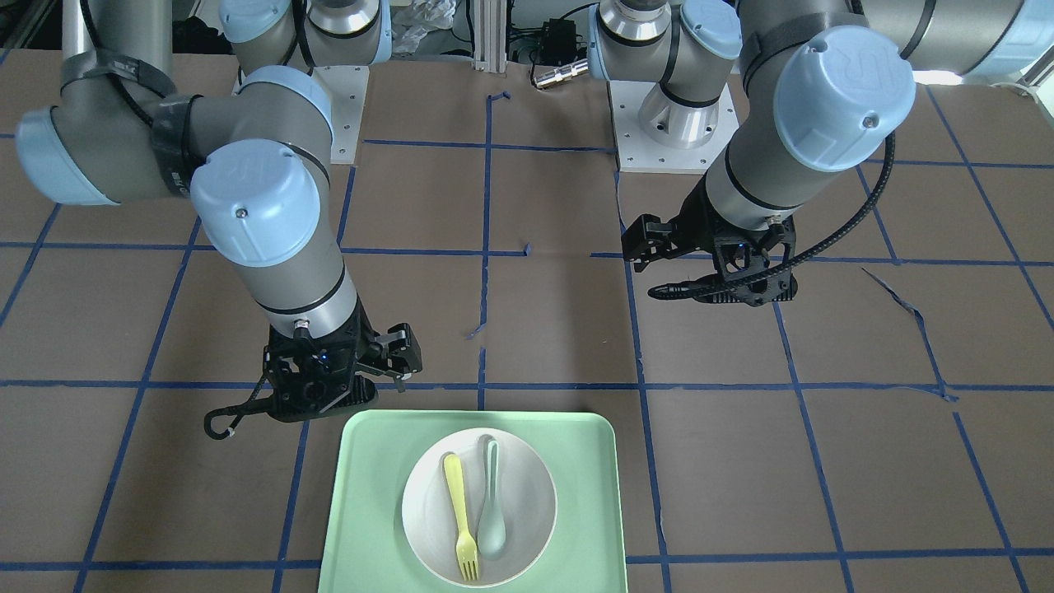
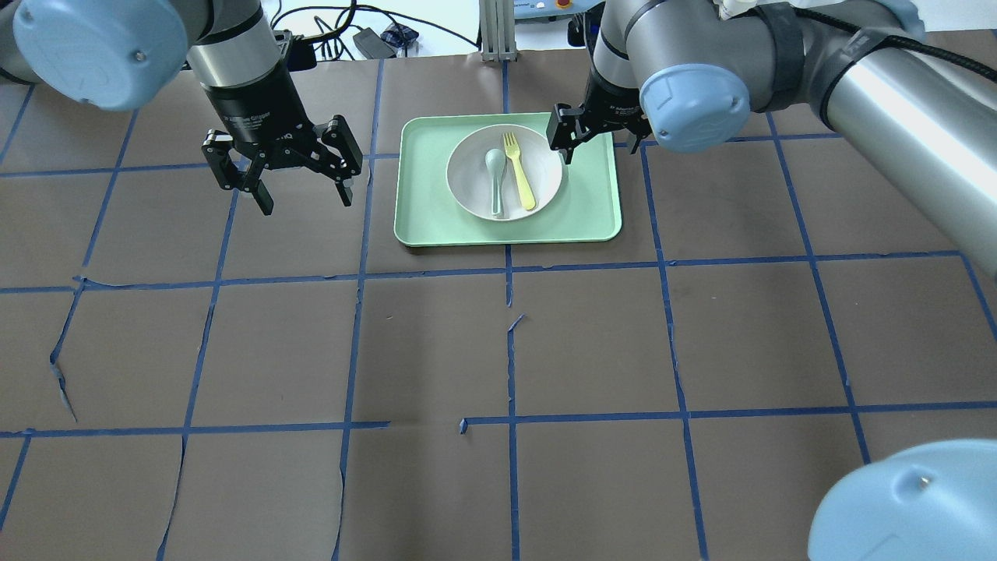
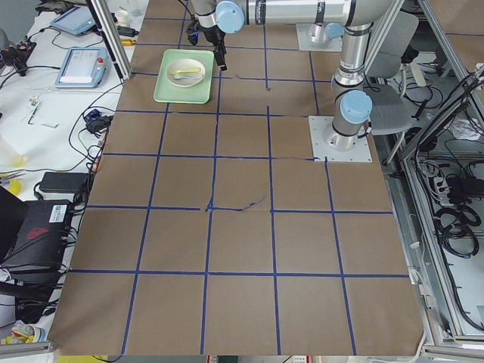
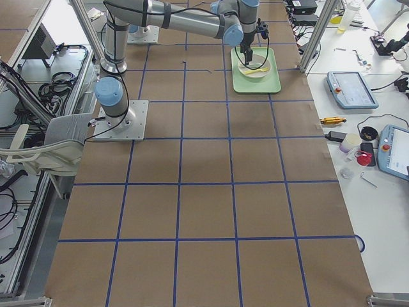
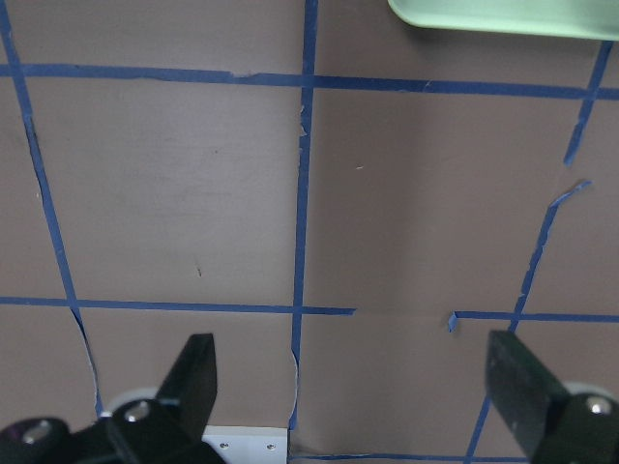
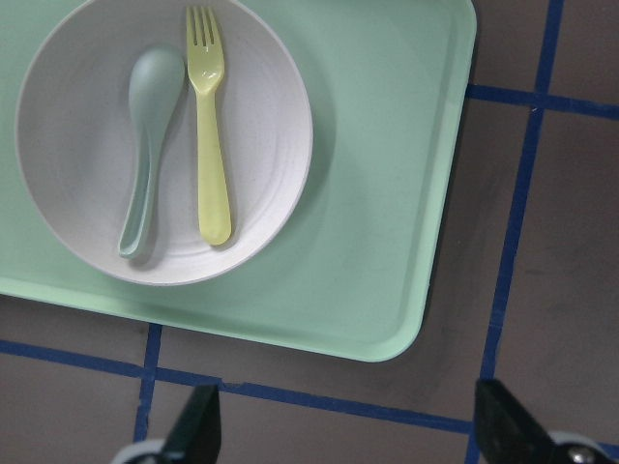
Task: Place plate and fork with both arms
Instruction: 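Reach the right gripper into the plate and grasp the yellow fork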
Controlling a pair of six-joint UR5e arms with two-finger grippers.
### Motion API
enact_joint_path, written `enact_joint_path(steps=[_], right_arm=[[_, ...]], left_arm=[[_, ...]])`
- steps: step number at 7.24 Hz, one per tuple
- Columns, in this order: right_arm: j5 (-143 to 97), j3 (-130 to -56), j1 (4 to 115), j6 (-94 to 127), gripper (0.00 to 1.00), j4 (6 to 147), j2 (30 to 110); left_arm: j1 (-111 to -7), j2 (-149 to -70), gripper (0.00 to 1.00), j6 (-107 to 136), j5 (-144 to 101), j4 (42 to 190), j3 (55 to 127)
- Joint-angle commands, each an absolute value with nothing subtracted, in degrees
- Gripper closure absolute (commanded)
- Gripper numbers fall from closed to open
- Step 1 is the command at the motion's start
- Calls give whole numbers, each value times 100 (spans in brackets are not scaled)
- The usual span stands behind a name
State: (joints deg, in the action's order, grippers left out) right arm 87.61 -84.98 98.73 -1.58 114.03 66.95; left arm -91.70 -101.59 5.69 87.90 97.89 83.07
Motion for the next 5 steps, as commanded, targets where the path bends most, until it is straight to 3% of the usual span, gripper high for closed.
enact_joint_path(steps=[1,3,5], right_arm=[[8754,-8168,9931,-282,34,11715,6094],[8693,-7535,10063,112,35,11934,5408],[8386,-7444,10063,18,40,12049,5186]], left_arm=[[-9202,-10125,0,598,8780,9712,8394],[-9220,-10116,0,615,8789,9625,8394],[-9229,-10212,0,729,8798,9571,8463]])
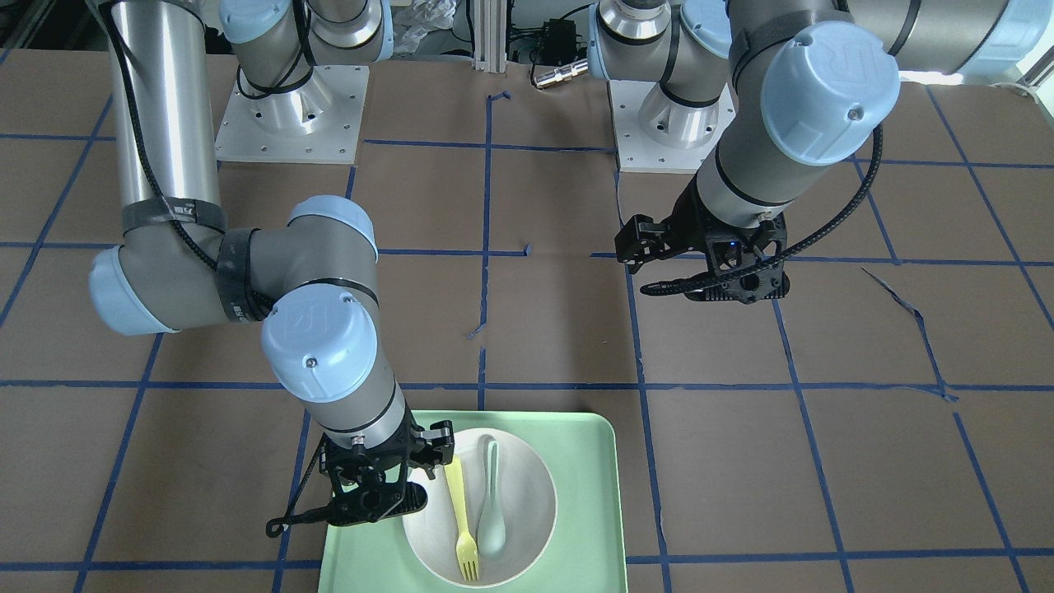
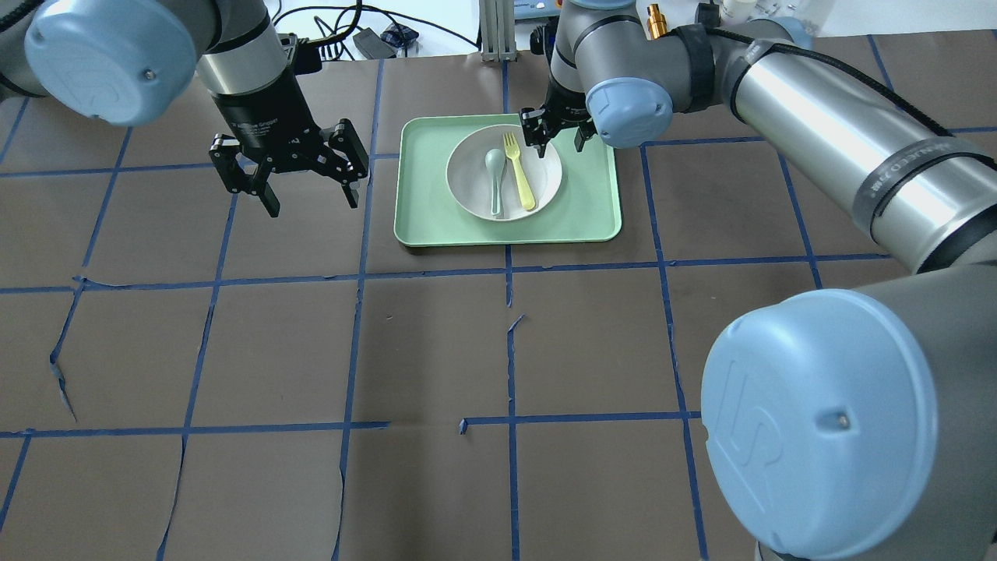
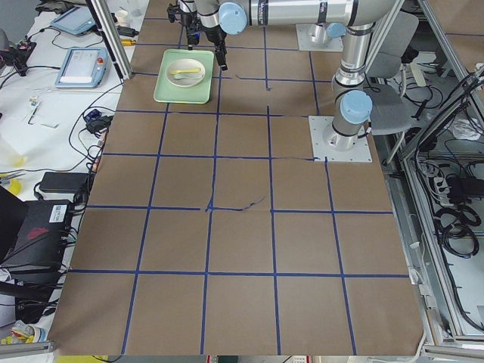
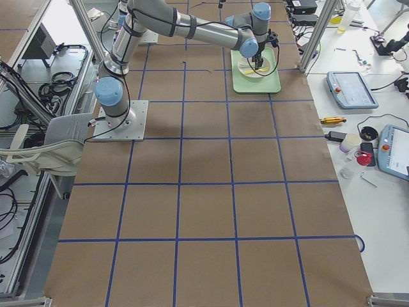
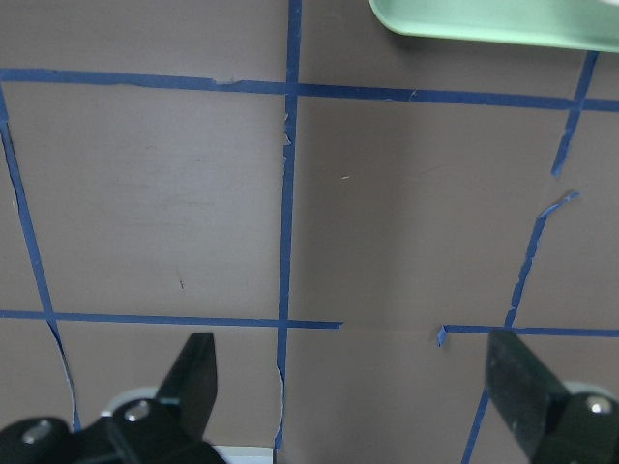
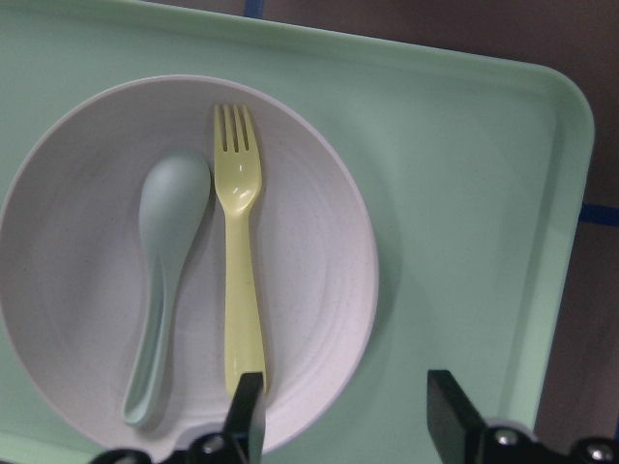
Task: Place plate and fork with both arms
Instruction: 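Reach the right gripper into the plate and grasp the yellow fork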
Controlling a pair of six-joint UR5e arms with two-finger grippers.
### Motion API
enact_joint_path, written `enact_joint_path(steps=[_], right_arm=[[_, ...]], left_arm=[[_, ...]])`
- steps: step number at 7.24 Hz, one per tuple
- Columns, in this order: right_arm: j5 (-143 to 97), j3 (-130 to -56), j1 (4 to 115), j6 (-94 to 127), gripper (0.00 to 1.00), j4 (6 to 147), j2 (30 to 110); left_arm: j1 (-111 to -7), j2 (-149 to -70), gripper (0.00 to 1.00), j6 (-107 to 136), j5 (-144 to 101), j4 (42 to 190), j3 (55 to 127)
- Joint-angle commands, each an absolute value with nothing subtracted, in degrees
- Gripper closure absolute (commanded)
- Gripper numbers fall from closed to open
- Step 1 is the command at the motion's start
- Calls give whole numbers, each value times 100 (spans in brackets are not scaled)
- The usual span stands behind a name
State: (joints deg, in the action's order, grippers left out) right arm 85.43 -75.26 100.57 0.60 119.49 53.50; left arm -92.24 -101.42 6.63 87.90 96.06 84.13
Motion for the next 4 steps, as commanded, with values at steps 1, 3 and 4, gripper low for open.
enact_joint_path(steps=[1,3,4], right_arm=[[8254,-7427,10063,18,40,12433,5072],[8024,-7427,10168,26,40,12480,5045],[8068,-7409,10178,26,42,12480,4941]], left_arm=[[-9229,-10230,0,729,8807,9197,8655],[-9229,-10108,0,729,8850,8501,9112],[-9229,-10099,0,721,8859,8429,9132]])
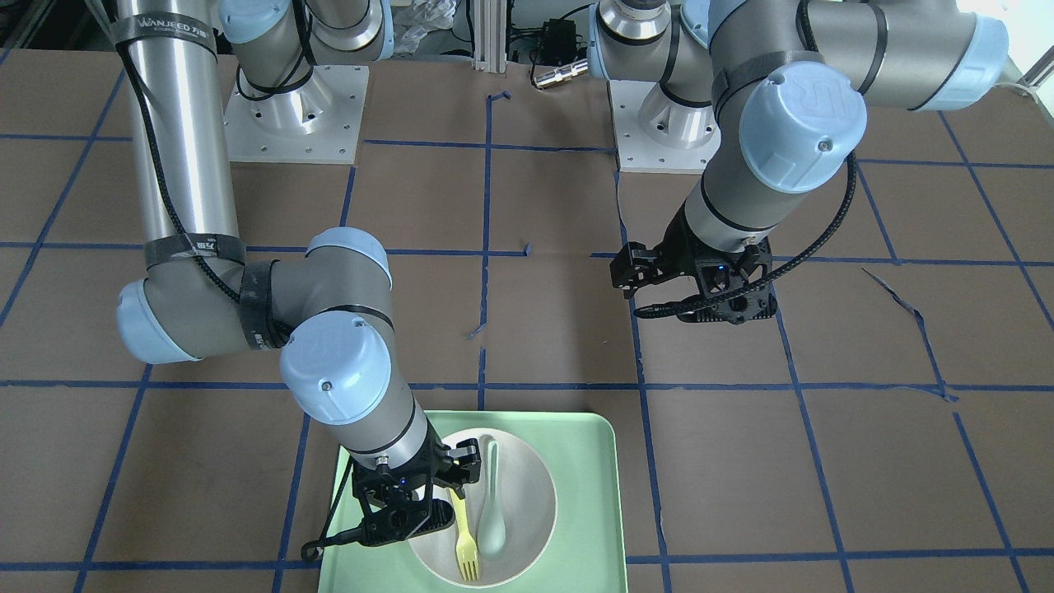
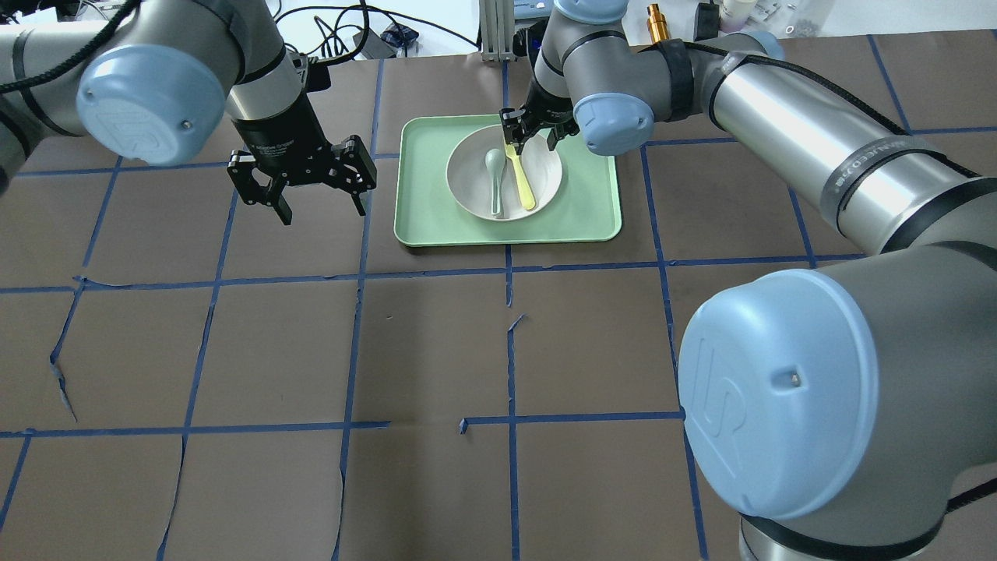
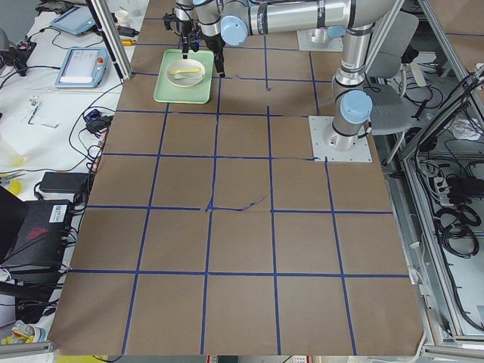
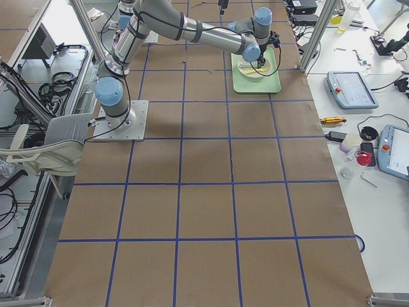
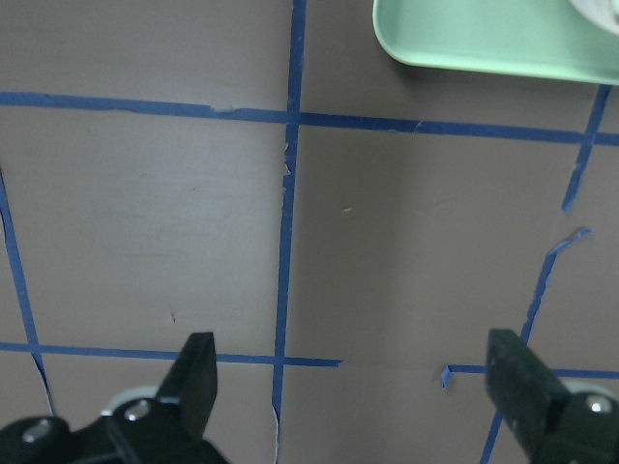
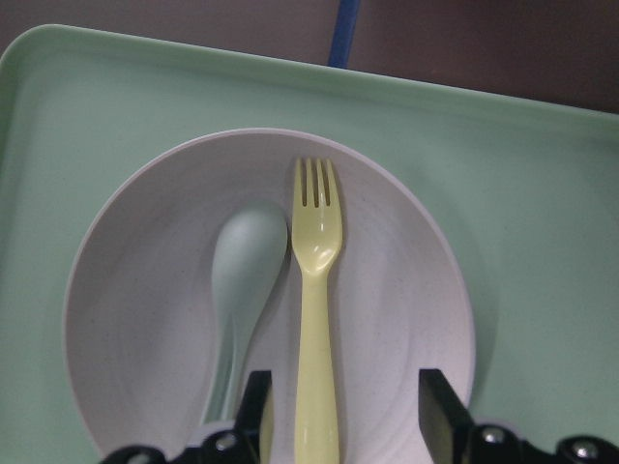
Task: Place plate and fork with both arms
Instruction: 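Reach the right gripper into the plate and grasp the yellow fork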
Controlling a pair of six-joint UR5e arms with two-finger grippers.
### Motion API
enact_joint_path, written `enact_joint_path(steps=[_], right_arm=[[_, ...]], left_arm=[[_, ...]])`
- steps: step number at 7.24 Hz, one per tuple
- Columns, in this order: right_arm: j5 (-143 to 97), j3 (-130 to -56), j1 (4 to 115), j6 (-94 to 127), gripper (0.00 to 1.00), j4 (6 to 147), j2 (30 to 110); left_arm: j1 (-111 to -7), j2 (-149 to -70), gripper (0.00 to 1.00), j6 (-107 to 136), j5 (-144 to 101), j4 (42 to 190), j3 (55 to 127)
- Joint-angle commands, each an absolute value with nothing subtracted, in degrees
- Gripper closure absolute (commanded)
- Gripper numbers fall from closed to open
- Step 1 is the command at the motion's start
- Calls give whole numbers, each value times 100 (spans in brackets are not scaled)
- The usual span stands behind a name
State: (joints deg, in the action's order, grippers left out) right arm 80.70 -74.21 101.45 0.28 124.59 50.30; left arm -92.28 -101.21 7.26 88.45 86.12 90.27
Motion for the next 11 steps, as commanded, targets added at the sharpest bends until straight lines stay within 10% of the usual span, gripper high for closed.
enact_joint_path(steps=[1,11], right_arm=[[8068,-7409,10186,18,44,12489,4844],[8138,-7418,10327,97,44,12586,4535]], left_arm=[[-9229,-10064,0,712,8859,8429,9132],[-9229,-10028,0,686,8877,8411,9141]])
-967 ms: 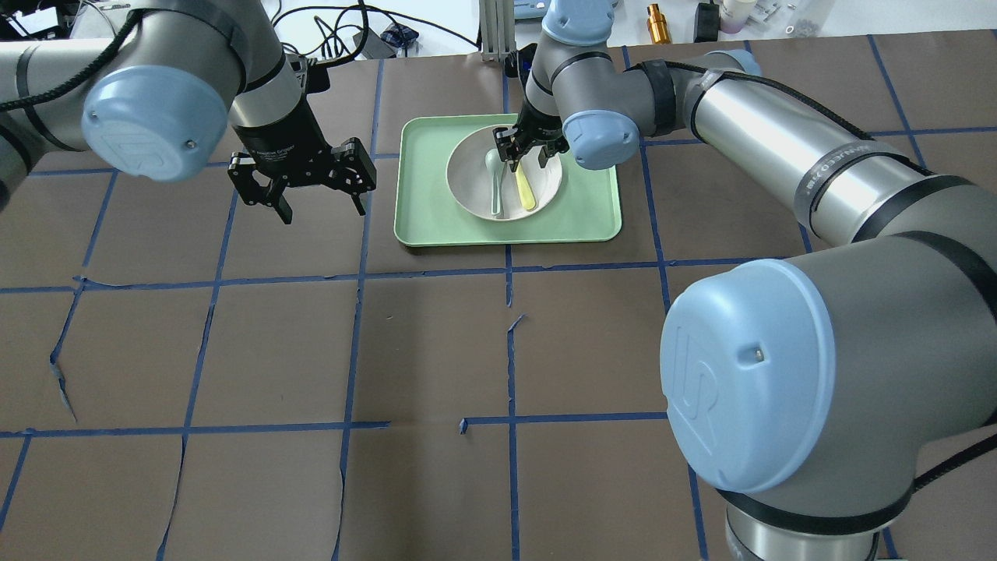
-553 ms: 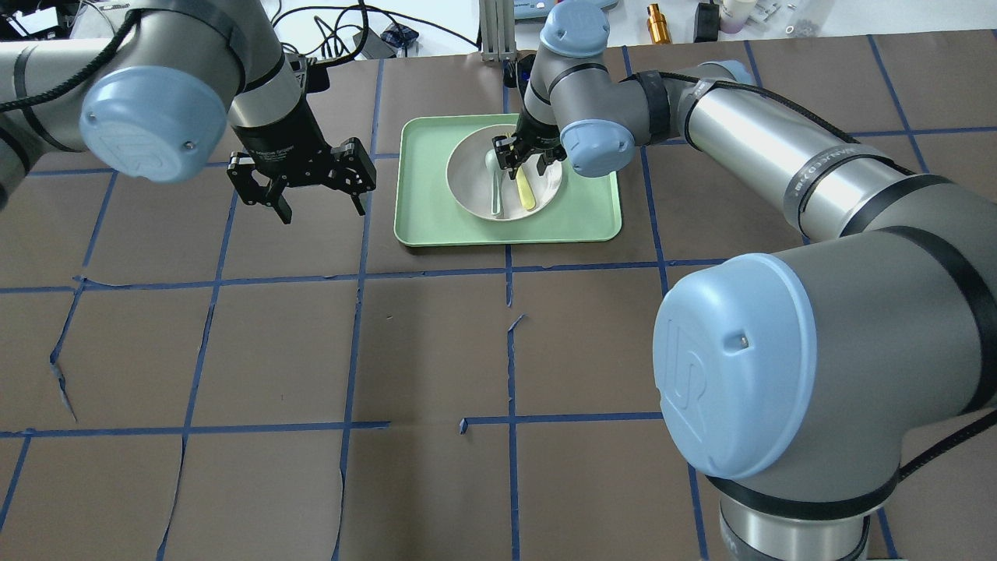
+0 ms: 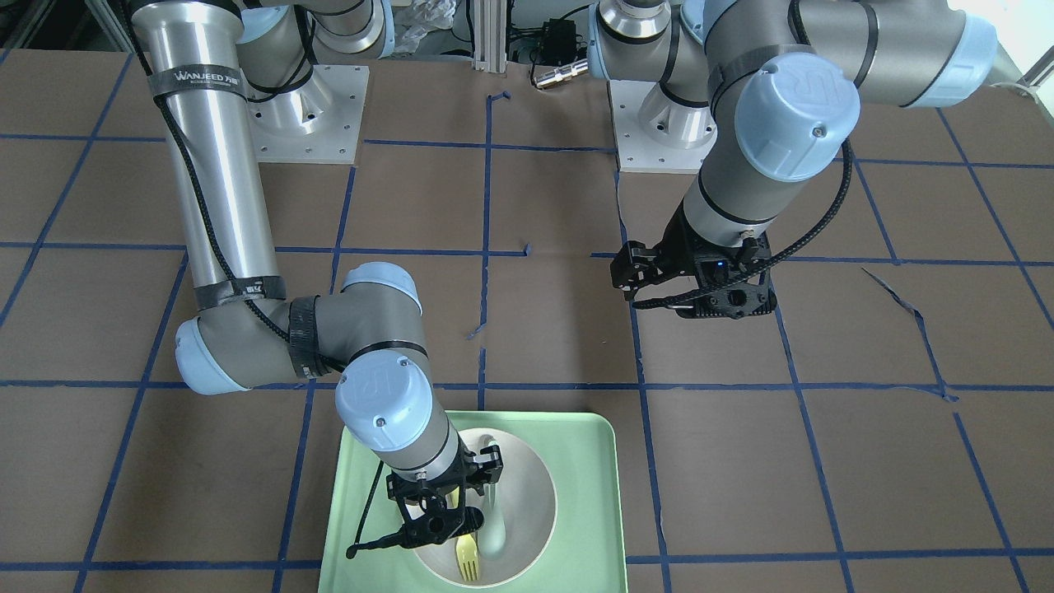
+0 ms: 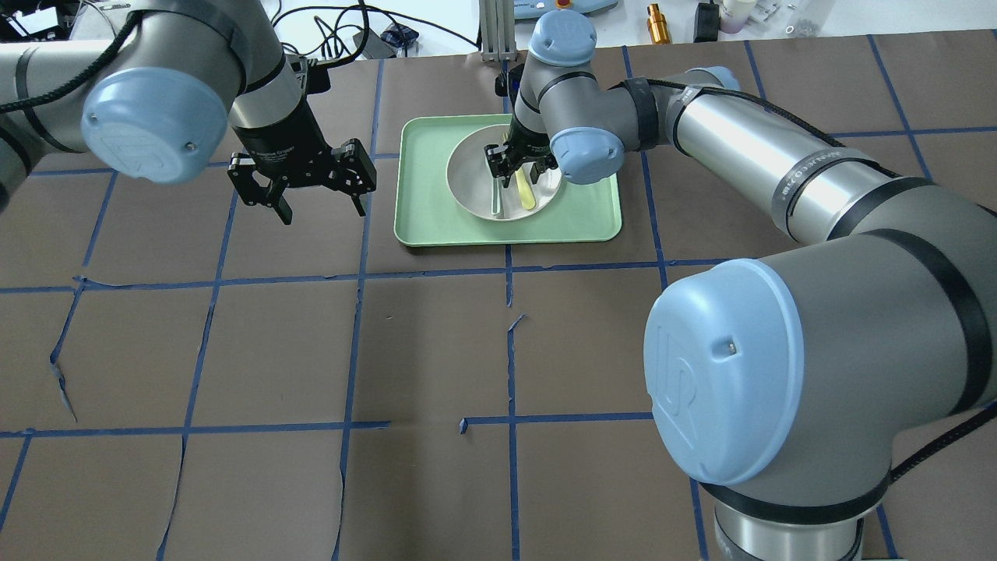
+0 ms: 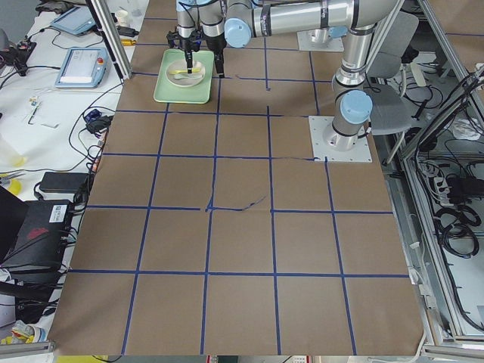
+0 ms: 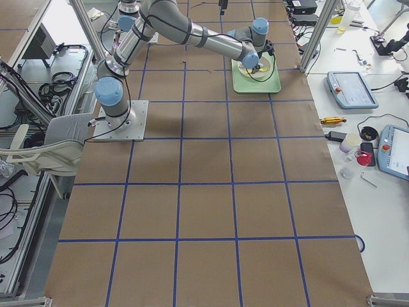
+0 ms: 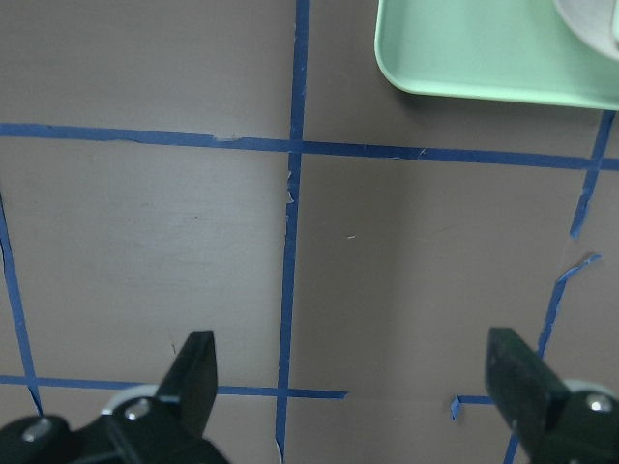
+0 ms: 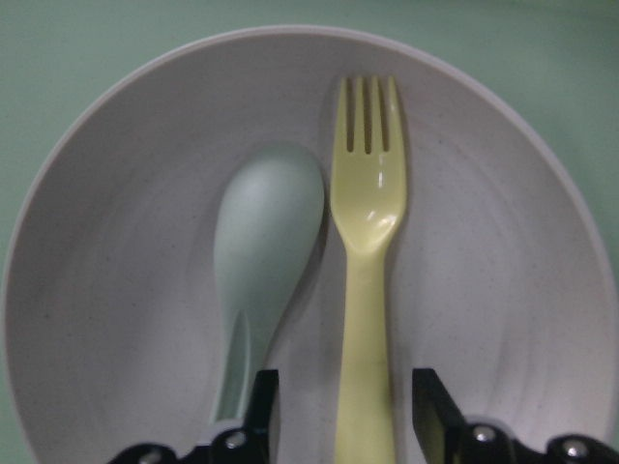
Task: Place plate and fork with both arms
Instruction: 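Reach the right gripper into the plate and grasp the yellow fork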
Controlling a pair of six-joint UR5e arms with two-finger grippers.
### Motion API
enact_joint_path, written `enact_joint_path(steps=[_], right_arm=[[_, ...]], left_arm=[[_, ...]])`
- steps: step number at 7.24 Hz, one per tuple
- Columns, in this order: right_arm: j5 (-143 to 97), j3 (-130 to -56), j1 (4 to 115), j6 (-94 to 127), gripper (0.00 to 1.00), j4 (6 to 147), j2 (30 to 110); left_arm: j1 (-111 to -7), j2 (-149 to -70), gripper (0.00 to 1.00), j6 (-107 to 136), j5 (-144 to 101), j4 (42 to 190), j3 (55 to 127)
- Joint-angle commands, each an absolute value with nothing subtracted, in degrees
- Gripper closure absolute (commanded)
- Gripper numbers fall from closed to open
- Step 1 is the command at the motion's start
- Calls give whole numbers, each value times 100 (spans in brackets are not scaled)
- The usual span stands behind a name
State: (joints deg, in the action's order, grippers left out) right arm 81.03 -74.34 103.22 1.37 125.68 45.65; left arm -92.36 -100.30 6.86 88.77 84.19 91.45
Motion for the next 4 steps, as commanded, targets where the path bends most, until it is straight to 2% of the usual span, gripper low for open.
enact_joint_path(steps=[1,3,4], right_arm=[[8217,-7418,10327,97,44,12586,4526],[8297,-7418,10327,97,47,12595,4535],[8306,-7444,10327,97,55,12595,4544]], left_arm=[[-9229,-10028,0,686,8877,8411,9141],[-9229,-10011,0,686,8877,8411,9141],[-9229,-10019,0,686,8877,8411,9141]])
